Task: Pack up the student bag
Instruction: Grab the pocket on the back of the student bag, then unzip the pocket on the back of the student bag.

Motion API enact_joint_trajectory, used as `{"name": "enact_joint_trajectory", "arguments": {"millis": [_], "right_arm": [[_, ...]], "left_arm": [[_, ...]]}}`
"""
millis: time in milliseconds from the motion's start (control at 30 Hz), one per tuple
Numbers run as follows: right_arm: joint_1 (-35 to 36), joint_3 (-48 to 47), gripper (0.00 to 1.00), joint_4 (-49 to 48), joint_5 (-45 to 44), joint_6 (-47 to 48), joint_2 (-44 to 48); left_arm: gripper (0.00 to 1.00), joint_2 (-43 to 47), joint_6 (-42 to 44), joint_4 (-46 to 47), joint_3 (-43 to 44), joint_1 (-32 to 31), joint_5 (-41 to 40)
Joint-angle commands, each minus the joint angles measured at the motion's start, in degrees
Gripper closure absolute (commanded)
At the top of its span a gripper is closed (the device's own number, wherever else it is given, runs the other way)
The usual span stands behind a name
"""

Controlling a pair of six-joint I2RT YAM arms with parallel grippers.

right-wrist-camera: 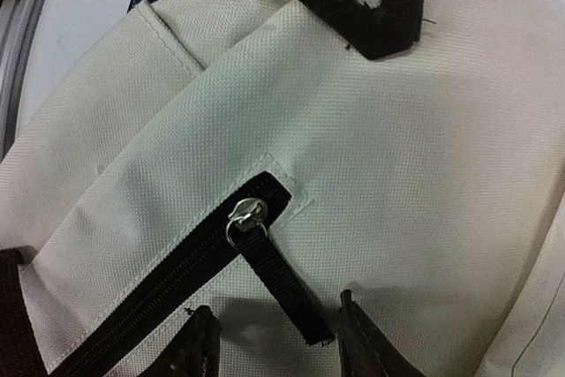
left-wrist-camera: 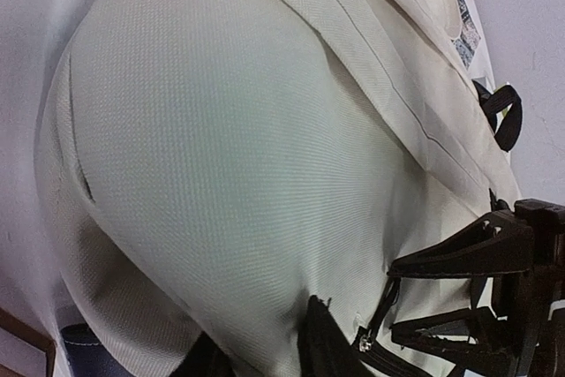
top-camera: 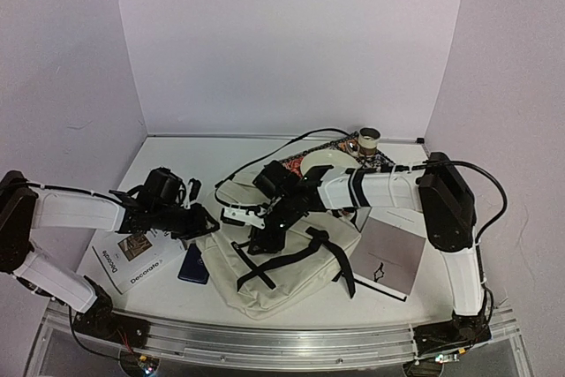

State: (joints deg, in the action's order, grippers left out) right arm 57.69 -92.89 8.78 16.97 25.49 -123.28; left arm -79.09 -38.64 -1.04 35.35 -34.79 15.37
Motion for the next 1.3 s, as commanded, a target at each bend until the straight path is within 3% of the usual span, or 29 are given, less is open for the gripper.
{"name": "enact_joint_trajectory", "arguments": {"millis": [0,233,433,900,1267], "right_arm": [[-0.6,-2.6,0.56,1.5,3.1,2.1,-2.0],[-0.7,-3.5,0.71,1.6,2.6,3.3,-3.9],[-0.8,-2.8,0.99,2.2,3.5,3.3,-1.3],[0.1,9.0,1.0,7.2,3.3,-0.9,14.5],[5.5,17.1,1.0,11.8,0.2,-9.0,20.0]], "left_arm": [[0.83,-0.4,0.8,5.3,2.5,-0.1,3.3],[1.0,0.6,0.8,5.8,3.1,0.0,3.4],[1.0,1.0,0.7,6.0,4.2,-0.1,2.1],[1.0,-2.3,0.2,6.3,9.3,0.2,-3.9],[1.0,-4.6,-0.2,7.3,11.8,1.1,-5.3]]}}
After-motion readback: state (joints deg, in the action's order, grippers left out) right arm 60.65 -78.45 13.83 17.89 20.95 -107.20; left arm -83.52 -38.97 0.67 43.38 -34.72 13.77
